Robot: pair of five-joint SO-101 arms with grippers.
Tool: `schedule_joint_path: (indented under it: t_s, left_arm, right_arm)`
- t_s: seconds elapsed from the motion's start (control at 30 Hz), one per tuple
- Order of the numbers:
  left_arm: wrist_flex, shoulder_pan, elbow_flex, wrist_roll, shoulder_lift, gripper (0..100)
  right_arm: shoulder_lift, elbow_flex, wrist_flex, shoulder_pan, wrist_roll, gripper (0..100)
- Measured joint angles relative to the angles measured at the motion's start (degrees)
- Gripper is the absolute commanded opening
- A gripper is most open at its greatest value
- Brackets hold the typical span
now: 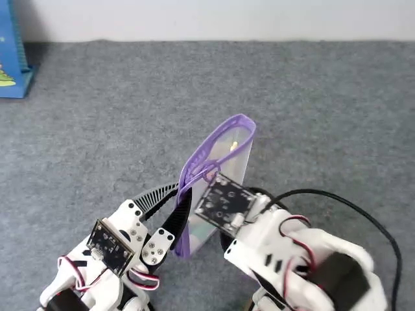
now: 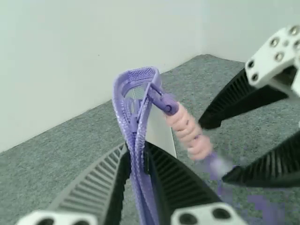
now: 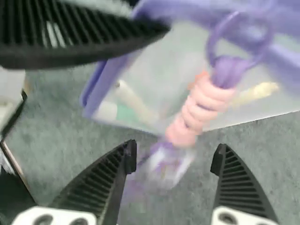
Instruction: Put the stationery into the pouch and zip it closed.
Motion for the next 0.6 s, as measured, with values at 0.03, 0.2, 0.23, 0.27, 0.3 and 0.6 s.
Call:
schedule_joint_path:
  t_s: [0.03, 0.2, 0.23, 0.27, 0.3, 0.6]
  left_arm:
    - [0.0, 0.0, 0.0, 0.0, 0.0, 1]
    - [0.0, 0.0, 0.0, 0.0, 0.0, 1]
    - [0.0, 0.0, 0.0, 0.0, 0.0, 1]
    - [0.0, 0.0, 0.0, 0.0, 0.0, 1]
    - [0.0, 0.0, 0.0, 0.0, 0.0, 1]
    - [0.0, 0.0, 0.0, 0.0, 0.0, 1]
  right_arm:
    - [-0.2, -1.8, 0.0, 0.0, -0.5, 25.6]
    - [-0.3, -9.2, 0.0, 0.0, -1.2, 25.6]
    - [-0.3, -9.7, 0.0, 0.0, -1.7, 25.6]
    - [-0.3, -9.8, 0.0, 0.0, -2.5, 25.6]
    - [-0.3, -9.8, 0.0, 0.0, -2.9, 25.6]
    - [-0.2, 7.1, 0.0, 0.0, -3.3, 25.5]
